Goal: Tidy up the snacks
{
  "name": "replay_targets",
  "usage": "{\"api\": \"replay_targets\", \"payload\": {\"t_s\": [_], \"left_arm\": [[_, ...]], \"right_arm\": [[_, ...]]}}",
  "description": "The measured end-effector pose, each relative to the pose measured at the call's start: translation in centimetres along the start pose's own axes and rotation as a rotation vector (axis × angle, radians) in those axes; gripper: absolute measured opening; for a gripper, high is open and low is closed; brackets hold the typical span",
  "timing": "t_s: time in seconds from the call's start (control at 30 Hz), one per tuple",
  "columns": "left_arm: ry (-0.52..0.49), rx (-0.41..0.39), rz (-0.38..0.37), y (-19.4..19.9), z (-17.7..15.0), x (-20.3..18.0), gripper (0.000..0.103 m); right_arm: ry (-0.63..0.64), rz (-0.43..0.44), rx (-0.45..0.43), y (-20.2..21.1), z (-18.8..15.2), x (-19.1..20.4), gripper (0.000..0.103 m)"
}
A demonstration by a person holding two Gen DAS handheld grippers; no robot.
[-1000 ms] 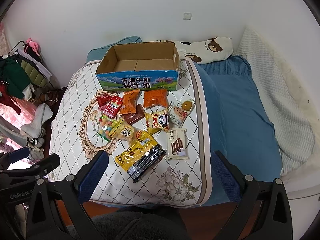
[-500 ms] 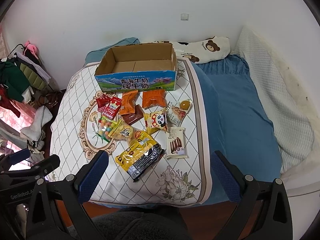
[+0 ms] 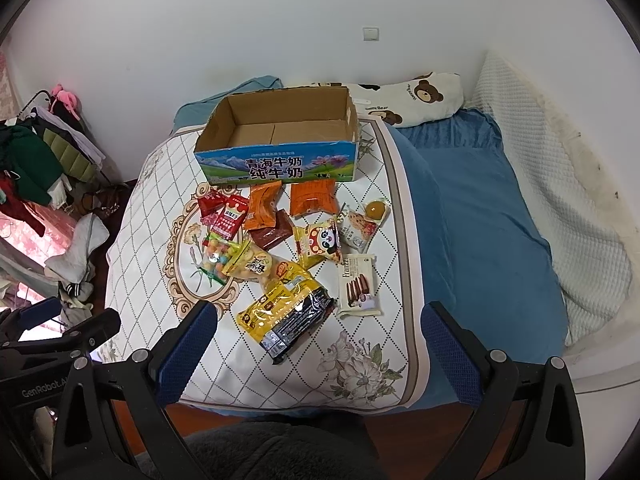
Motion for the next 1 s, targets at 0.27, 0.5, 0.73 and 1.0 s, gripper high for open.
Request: {"api": "replay_targets", "payload": {"t_s": [0.27,0.5,0.73,1.0], "left_arm": [[0.000,-0.001,-0.001,0.1,0.0,0.2,0.103],[0.000,-0.004,-0.007,0.2,0.1,0.5,0.103],[0.000,-0.004,-0.006,0.1,0.1,0.5,0.103],[0.012,0.004,-0.019,-2.1,0.8,0.2,0.103]], "right_arm": [[0.001,0.003,0.003,0.0,-0.2,0.2,0.103],[0.002,0.006,0.006,0.0,-0.2,0.2,0.103],[0.001,0.007,0.006,-0.1,-0.4,0.3,0.103],[-0.030,0.016,0.024,-2.2,-0.8,-0.3,0.103]]}}
Point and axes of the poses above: each gripper's, at about its wrist camera, not at the fingertips, and y roughly against the way its jaws point, x to its left, z to its top, the point moved 10 cm from there along -y, roughly the way its jaws point, and after that the axes turned 2 degrees about -z, right-handed, at the moved point
